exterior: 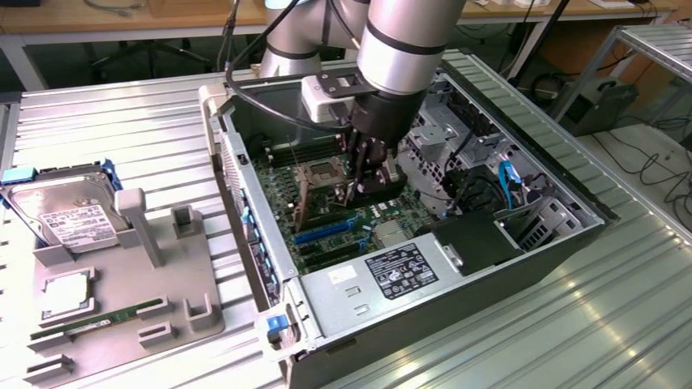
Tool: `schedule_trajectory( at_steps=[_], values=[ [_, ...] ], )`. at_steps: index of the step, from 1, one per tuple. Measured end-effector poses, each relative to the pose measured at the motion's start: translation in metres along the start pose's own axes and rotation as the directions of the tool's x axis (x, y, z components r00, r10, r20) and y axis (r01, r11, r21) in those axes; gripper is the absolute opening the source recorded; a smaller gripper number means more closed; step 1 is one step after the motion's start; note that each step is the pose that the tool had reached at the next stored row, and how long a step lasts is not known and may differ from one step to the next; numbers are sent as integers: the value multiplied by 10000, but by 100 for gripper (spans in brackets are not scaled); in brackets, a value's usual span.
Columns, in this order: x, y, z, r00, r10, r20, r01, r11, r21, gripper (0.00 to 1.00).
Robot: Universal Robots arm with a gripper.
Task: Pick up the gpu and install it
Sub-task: 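Insert the gpu into the slot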
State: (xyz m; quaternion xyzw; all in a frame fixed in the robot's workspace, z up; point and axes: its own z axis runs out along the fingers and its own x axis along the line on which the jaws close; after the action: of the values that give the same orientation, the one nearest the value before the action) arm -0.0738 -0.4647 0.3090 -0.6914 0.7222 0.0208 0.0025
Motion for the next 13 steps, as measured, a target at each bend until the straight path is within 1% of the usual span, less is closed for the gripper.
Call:
schedule_trajectory(
  at_steps=[13],
  values=[
    [1,30,15,10000,0,0,0,10000,0,27]
  ],
)
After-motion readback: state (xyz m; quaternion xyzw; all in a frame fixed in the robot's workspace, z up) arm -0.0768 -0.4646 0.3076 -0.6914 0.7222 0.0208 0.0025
